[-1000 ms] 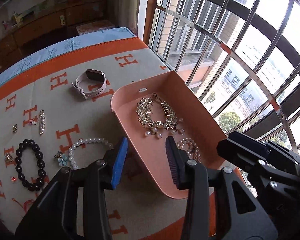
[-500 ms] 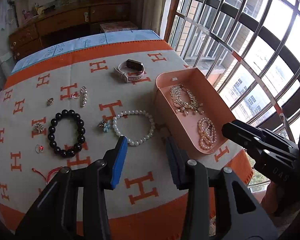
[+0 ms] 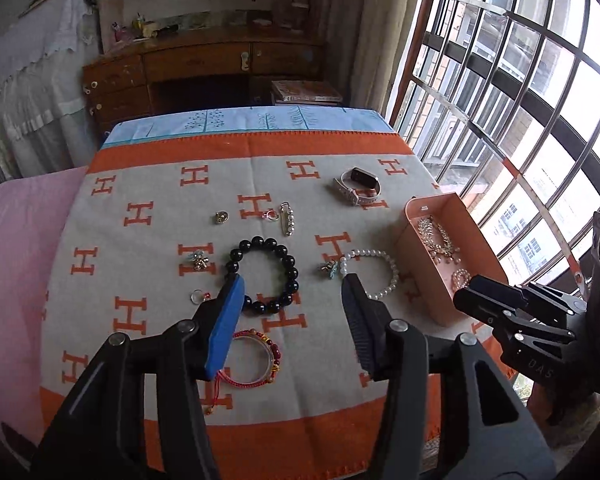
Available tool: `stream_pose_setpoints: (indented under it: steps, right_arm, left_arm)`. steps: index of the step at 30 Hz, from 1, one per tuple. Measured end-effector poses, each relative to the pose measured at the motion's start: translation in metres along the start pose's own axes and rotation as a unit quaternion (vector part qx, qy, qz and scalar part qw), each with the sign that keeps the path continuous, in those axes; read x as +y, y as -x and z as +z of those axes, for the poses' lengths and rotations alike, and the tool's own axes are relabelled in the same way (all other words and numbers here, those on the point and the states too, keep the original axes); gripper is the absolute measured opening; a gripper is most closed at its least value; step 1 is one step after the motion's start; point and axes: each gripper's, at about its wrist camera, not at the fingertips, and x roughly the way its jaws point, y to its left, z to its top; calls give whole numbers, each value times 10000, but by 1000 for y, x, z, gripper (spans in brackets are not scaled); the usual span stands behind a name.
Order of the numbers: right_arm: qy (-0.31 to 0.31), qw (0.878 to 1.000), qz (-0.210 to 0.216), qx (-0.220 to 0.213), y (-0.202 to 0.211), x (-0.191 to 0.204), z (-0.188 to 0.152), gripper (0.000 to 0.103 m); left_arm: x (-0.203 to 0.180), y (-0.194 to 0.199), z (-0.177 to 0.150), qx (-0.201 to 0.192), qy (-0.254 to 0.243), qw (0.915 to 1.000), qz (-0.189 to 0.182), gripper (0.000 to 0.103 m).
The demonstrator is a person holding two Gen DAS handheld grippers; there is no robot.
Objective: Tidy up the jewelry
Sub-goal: 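Open the right tool over the tray while the left tool releases the comb into it, then grasp the black bead bracelet with the left tool while the right tool grasps the pearl bracelet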
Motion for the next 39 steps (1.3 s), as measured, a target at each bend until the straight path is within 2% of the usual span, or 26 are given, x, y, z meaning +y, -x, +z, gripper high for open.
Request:
stream_pose_setpoints:
  steps: [3,7,10,13,17,23,32,36,39]
  right_arm:
    - [298,9983,221,442,-27,19,17,34]
    - [724,9923,100,1002,-69,35,35,34]
    - [789,9863,97,1443,-99,41,43,34]
    - [898,9818,-34,1675,-123,44,50,34]
    - [1002,9756,-180,1944,-151,43,53,29]
    - [1103,9689,-330,2189,-182,42,51,23]
    - [1155,9669,-379,2245,-197,39,50,17]
    - [1161,9668,-367,2248,-195,39,49,10]
    - [1023,9678,-255,2286,-191,36,50,8]
  left_arm:
    - [18,-17,4,215,73,9994,242,48]
    - [44,-50,15,693,325,9966,298,48]
    - [56,-77,25,1057,388,9930,368,48]
    - [61,-99,37,1358,310,9897,317,48]
    - [66,-128,48,1734,239,9839,373,48]
    - [70,-162,46,2218,340,9741,271,44]
    - [63,-187,37,2507,309,9673,231,32]
    - [59,-195,36,2575,306,9655,254,31]
    - [56,-200,36,2614,290,9644,272,31]
